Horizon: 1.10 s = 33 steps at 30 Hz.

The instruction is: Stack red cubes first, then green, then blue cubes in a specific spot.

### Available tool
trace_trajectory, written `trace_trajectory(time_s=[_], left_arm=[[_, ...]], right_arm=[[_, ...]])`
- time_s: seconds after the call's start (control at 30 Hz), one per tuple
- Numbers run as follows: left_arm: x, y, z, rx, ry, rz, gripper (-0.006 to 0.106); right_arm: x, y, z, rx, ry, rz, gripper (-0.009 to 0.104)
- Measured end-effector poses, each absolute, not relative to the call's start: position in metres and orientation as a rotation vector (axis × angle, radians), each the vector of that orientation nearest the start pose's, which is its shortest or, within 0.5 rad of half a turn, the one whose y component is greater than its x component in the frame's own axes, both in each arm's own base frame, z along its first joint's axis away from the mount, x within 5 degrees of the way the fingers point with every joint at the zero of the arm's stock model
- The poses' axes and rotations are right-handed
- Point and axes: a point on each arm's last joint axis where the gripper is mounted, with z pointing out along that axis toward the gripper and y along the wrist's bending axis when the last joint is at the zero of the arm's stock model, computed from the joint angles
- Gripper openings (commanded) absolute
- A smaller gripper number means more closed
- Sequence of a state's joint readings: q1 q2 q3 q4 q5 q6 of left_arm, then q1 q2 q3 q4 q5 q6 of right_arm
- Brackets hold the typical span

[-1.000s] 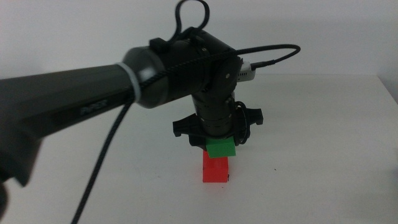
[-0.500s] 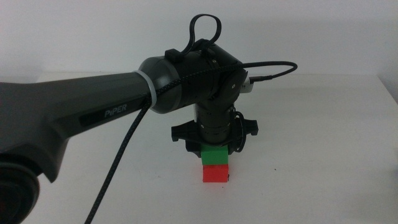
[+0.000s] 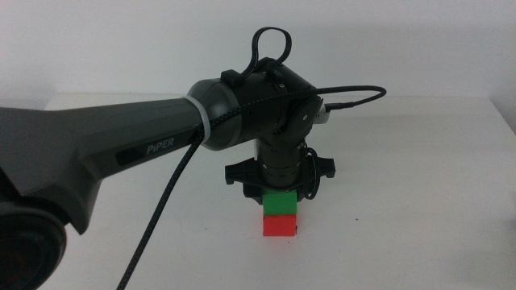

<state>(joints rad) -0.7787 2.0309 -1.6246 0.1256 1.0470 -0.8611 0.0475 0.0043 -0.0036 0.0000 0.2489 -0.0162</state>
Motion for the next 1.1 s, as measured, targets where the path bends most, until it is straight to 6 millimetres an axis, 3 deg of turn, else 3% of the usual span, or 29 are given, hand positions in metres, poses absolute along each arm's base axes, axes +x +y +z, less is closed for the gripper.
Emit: trace_trajectory(time_s=[0.03,0.07,0.3,0.4,0.47,0.53,0.67,0.77,0.83,0.93,1.03,1.1], left_arm=[[0.308,-0.29,0.213,-0.042,2.916,-0.104,0.021],[0.308,-0.29,0.213,-0.039,2.916,-0.103,0.043],[0.309,-0.292,0.21,0.017,2.914,-0.103,0.094],[0.309,-0.291,0.215,0.054,2.905,-0.113,0.094],[0.306,-0.289,0.229,0.105,2.877,-0.142,0.094],[0.3,-0.283,0.257,0.186,2.821,-0.183,0.094],[0.271,-0.253,0.335,0.408,2.669,-0.241,0.094],[0.238,-0.214,0.394,0.6,2.517,-0.236,0.094],[0.208,-0.178,0.428,0.665,2.391,-0.262,0.094],[0.156,-0.128,0.448,0.705,2.255,-0.369,0.094],[0.11,-0.101,0.451,0.742,2.106,-0.529,0.094],[0.092,-0.09,0.453,0.747,2.042,-0.582,0.094]], right_arm=[[0.055,0.003,0.192,-0.055,1.732,0.023,0.089],[0.055,0.003,0.192,-0.055,1.732,0.023,0.089],[0.055,0.003,0.192,-0.055,1.732,0.023,0.089],[0.055,0.003,0.192,-0.055,1.732,0.023,0.089],[0.055,0.003,0.192,-0.055,1.732,0.023,0.089],[0.055,0.003,0.192,-0.055,1.732,0.023,0.089],[0.055,0.003,0.192,-0.055,1.732,0.023,0.089],[0.055,0.003,0.192,-0.055,1.732,0.023,0.089],[0.055,0.003,0.192,-0.055,1.732,0.023,0.089],[0.055,0.003,0.192,-0.055,1.732,0.023,0.089],[0.055,0.003,0.192,-0.054,1.732,0.022,0.089],[0.055,0.003,0.192,-0.054,1.732,0.022,0.089]])
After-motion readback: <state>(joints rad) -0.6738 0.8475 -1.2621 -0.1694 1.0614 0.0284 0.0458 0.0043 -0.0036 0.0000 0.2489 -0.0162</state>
